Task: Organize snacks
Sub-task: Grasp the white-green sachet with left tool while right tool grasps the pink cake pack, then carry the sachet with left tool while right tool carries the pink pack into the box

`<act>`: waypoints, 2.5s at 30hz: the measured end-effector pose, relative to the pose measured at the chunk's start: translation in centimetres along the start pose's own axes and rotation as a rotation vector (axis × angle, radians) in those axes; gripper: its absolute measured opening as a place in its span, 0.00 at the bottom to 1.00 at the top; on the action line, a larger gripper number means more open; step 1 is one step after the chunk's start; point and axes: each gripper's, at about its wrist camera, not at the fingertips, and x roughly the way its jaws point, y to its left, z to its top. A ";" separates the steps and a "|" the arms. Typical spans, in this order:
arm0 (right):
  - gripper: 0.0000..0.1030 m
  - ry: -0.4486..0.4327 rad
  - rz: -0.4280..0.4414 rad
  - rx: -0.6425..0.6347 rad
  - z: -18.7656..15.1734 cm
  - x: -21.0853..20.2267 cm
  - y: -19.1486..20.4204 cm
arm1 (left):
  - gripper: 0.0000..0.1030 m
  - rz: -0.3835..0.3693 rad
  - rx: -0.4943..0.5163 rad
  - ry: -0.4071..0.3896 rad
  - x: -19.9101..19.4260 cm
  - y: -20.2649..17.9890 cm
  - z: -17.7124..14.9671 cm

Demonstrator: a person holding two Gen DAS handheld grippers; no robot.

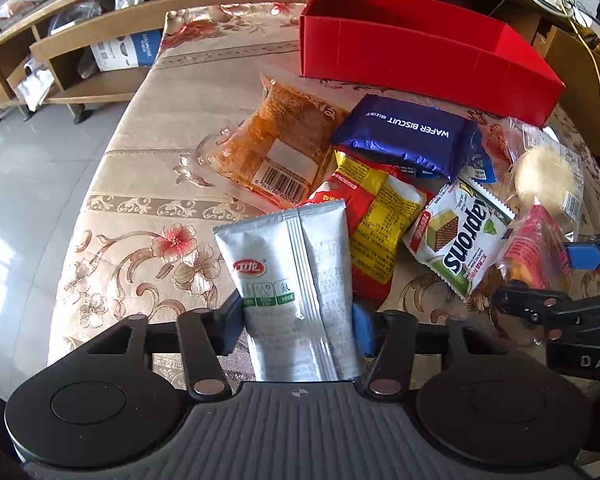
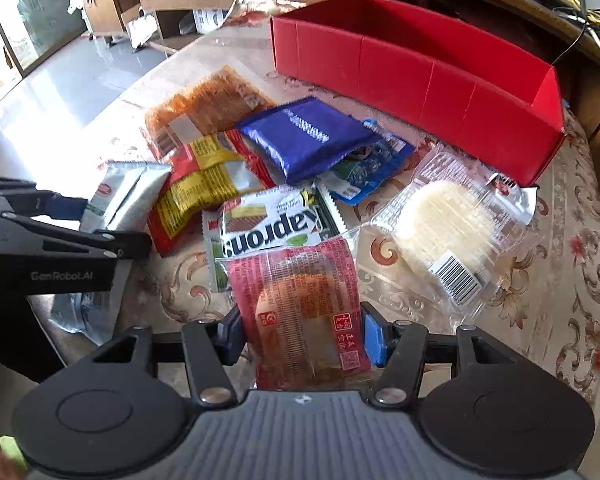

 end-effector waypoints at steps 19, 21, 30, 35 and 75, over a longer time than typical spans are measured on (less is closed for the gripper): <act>0.53 -0.100 0.001 0.065 1.4 -2.5 -0.8 | 0.45 -0.037 0.010 -0.063 -2.2 -0.9 0.8; 0.53 -0.103 -0.005 0.069 1.5 -2.5 -1.0 | 0.44 -0.044 0.012 -0.071 -2.3 -1.0 1.1; 0.53 -0.159 -0.004 0.081 2.9 -4.0 -0.8 | 0.44 -0.023 0.030 -0.160 -4.4 -1.9 3.5; 0.53 -0.219 -0.005 0.113 4.2 -5.6 -1.1 | 0.44 -0.027 0.051 -0.217 -5.5 -2.1 5.7; 0.53 -0.221 -0.068 0.291 18.7 2.1 -13.1 | 0.45 -0.096 0.081 -0.287 3.2 -6.7 23.6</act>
